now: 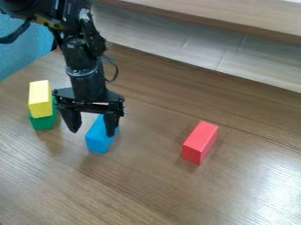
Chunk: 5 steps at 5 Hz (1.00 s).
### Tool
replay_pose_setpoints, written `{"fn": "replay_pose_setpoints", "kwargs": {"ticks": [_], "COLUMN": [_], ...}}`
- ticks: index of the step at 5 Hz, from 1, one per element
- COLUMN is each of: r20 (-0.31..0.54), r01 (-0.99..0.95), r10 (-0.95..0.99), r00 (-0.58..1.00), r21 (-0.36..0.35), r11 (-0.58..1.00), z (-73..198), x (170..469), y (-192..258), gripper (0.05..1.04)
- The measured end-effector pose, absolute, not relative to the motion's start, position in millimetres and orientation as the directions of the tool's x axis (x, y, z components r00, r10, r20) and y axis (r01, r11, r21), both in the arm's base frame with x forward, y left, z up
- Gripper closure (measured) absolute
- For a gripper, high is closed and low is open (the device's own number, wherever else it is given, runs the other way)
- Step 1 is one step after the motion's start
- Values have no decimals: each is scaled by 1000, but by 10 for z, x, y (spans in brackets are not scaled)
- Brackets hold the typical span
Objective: Put the blue rectangular block on top of the red rectangular block
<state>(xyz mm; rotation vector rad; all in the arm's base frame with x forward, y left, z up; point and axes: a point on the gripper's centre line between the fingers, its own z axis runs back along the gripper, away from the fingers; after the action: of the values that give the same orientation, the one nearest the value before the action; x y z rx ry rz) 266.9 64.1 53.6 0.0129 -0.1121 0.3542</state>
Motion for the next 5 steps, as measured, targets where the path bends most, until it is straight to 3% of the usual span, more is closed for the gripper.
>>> {"fn": "replay_pose_setpoints", "kwargs": {"ticks": [2, 3, 4, 5], "r20": [88, 94, 102, 98], "r01": [-365, -382, -390, -381], "r10": [363, 379, 389, 384], "r00": [928, 921, 915, 918], "r21": [8, 11, -12, -43], "r11": [931, 924, 921, 924], "z": [389, 338, 343, 347], "x": [2691, 2711, 2734, 2754], "y": [638, 657, 637, 573], "gripper": [141, 388, 505, 506]}}
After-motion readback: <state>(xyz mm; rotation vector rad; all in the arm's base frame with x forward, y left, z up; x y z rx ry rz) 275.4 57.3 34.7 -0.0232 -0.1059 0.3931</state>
